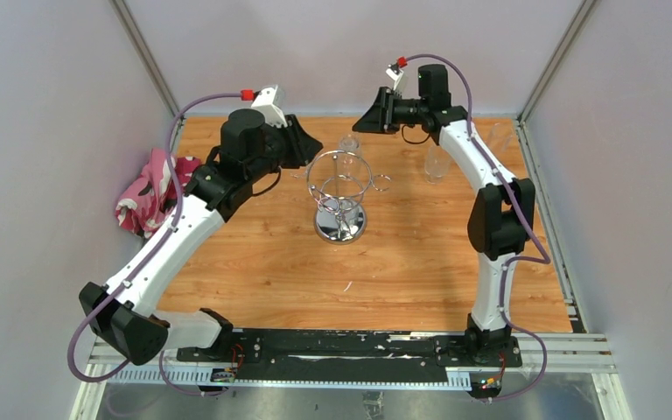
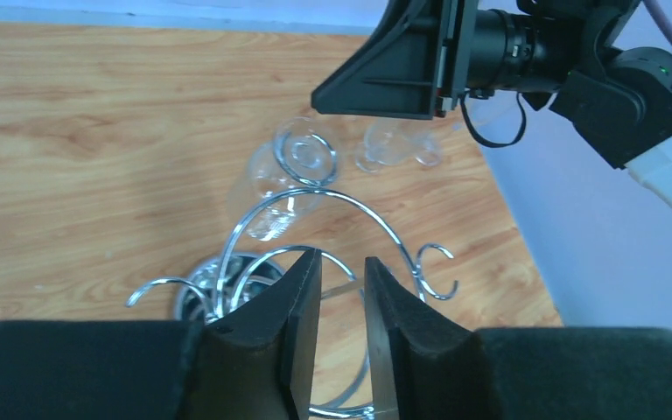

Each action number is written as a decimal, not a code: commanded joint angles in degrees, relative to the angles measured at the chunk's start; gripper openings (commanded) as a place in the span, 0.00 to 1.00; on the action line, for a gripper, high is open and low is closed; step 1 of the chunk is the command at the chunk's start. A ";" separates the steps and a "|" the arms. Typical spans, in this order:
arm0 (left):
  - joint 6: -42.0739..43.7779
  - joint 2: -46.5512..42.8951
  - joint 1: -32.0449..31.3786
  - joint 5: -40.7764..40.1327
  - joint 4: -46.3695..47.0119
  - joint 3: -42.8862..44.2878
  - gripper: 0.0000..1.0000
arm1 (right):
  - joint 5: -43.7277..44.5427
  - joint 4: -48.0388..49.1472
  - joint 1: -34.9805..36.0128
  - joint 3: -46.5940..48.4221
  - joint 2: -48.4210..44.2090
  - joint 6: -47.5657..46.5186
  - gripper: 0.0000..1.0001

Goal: Take the wine glass off the wine glass rack

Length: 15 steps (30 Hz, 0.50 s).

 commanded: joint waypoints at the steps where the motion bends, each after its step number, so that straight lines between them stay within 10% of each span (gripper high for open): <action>1: -5.23 0.48 -0.30 6.03 5.84 -2.67 0.33 | 2.57 0.46 -1.15 -2.36 -4.97 -1.25 0.42; 15: -10.76 2.59 -0.30 13.93 15.73 -9.04 0.48 | 3.22 7.81 -3.86 -11.89 -11.51 1.34 0.41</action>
